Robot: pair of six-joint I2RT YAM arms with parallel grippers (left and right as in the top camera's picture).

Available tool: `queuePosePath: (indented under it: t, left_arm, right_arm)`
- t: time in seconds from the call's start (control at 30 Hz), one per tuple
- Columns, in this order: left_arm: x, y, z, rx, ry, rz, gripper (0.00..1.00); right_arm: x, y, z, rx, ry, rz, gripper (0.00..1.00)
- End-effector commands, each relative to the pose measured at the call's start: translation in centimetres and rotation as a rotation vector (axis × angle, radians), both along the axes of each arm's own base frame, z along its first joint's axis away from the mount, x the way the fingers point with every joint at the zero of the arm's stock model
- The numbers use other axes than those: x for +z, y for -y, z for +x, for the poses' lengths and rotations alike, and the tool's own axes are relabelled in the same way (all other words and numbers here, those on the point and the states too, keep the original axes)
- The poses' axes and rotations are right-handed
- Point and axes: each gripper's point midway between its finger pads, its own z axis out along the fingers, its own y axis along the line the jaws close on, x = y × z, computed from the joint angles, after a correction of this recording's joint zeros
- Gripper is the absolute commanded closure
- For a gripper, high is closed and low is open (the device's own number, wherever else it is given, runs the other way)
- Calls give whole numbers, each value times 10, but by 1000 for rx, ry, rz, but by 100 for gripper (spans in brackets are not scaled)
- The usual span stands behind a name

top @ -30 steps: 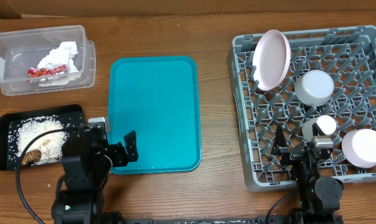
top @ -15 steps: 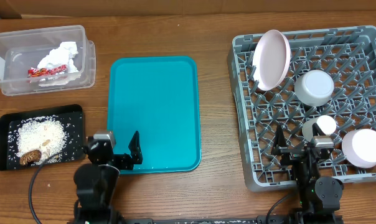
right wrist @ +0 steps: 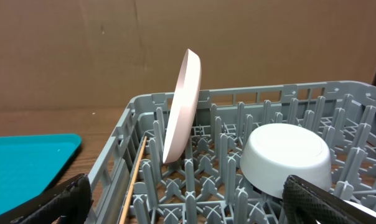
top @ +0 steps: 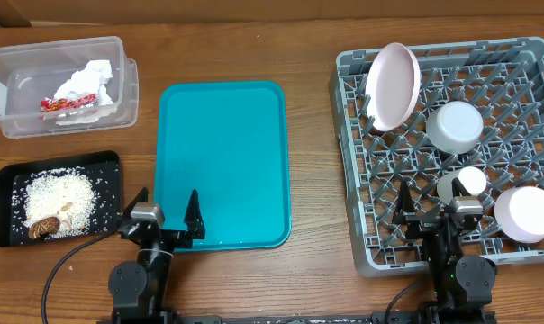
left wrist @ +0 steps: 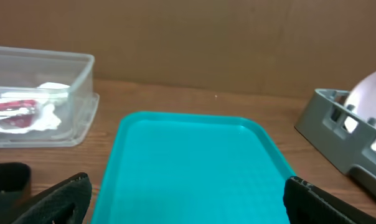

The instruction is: Sort waste into correct bins and load items into the dishwasher

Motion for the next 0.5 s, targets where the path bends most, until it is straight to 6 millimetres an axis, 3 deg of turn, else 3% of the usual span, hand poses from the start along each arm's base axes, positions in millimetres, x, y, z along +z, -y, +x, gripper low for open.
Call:
queuePosePath:
  t: [0.0,0.47]
  left_arm:
    - [-3,-14,0,84,-1,32,0]
    - [-3,-19,0,97,5,192,0]
  right_arm:
    - [-1,-2,0,9,6,-6,0]
    - [-1,-2,0,9,6,-6,0]
